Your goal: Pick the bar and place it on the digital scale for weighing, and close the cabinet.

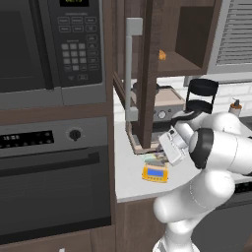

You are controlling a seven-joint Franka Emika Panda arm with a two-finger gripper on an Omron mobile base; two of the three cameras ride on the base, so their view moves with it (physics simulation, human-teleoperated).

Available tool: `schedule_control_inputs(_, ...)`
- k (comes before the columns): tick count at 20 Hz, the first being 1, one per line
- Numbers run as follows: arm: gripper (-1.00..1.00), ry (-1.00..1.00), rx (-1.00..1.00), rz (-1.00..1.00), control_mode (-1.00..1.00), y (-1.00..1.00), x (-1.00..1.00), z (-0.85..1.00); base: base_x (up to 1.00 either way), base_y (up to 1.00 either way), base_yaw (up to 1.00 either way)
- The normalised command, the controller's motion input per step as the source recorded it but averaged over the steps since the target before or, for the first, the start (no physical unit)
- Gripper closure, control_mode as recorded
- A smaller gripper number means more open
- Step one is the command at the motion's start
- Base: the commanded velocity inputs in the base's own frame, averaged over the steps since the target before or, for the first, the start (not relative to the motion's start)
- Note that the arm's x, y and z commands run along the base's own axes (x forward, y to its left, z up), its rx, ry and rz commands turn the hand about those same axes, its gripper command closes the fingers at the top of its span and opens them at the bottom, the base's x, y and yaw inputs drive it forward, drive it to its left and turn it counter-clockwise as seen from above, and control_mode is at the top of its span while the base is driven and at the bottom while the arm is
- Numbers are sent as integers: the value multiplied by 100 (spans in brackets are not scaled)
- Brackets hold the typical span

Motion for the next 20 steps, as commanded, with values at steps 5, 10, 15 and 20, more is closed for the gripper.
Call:
schedule_control_inputs(5, -100, -6, 0, 0, -100, -5, 0, 0, 0, 0, 0)
schedule_control_inputs(10, -100, -11, 2, 0, -100, -13, -14, 8, 0, 0, 0)
schedule_control_inputs(15, -100, -21, 5, 0, -100, -17, -33, 46, 0, 0, 0)
schedule_control_inputs(20, -100, -28, 8, 0, -100, -18, -59, 75, 0, 0, 0)
